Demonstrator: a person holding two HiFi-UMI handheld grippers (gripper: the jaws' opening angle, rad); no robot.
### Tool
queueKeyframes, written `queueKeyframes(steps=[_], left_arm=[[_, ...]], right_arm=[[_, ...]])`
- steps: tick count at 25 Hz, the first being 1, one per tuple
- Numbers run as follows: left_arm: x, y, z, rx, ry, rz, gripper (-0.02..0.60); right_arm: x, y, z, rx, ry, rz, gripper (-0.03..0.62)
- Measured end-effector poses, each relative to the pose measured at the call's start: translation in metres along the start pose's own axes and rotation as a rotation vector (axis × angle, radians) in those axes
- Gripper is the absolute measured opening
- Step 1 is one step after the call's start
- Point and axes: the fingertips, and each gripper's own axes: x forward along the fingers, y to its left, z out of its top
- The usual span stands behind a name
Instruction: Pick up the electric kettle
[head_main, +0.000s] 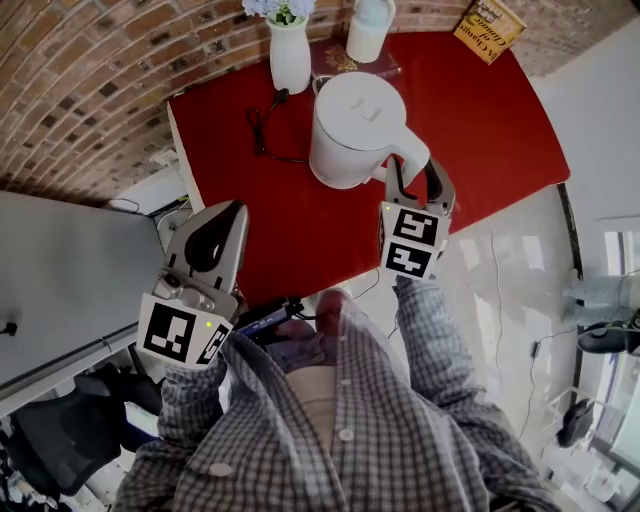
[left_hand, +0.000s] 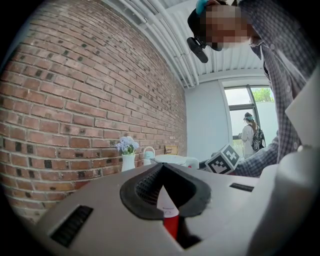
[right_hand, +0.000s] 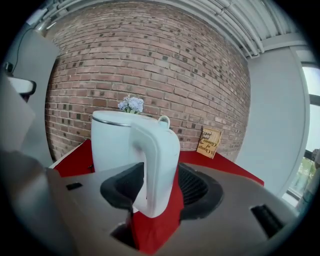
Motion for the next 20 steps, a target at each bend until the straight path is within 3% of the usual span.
queueKeyframes(steps=[11, 20], left_arm=[[0.001, 0.004, -0.002, 0.024, 0.019, 0.033, 0.0], [0.015, -0.005, -0.017, 0.024, 0.067, 0.013, 0.0]], right_arm=[[0.027, -0.018, 0.009, 0.013, -0.015, -0.022, 0.167], [0.049, -0.025, 0.018, 0.064, -0.054, 0.065, 0.15]])
